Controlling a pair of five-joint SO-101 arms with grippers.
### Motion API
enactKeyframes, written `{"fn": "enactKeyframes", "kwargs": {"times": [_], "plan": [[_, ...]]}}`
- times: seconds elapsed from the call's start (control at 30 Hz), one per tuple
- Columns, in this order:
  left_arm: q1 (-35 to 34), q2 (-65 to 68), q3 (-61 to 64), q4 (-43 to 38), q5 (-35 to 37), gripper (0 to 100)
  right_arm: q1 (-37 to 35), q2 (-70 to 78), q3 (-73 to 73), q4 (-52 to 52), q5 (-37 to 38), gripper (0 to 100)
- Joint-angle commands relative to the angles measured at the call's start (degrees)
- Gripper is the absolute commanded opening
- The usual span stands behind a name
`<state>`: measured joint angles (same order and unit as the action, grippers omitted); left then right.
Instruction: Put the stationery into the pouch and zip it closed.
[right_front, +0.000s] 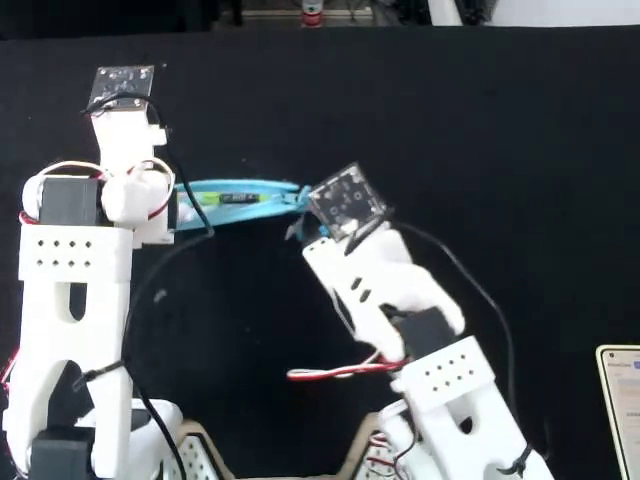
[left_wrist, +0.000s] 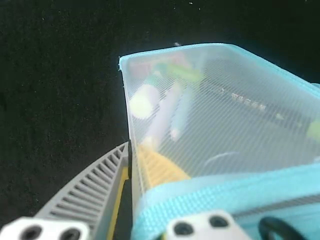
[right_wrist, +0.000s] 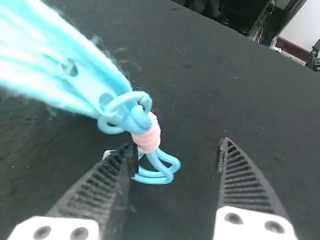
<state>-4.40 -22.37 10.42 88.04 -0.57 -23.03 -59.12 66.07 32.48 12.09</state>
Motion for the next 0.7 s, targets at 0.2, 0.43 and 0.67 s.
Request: {"fn": "enactKeyframes", "kwargs": {"times": [0.2,0.43,0.67], "plan": [[-1.19,0.7,2.68,0.18,-4.31,3,-2.37,-22.11,5.67,5.19,1.67,25.0],[-1.19,0.7,2.77,0.18,-4.31,3,-5.63,-29.49,9.1,5.45,5.1,25.0],[-1.19,0.7,2.77,0.18,-4.31,3,-4.92,-29.49,12.79,-2.55,6.24,18.1]]}}
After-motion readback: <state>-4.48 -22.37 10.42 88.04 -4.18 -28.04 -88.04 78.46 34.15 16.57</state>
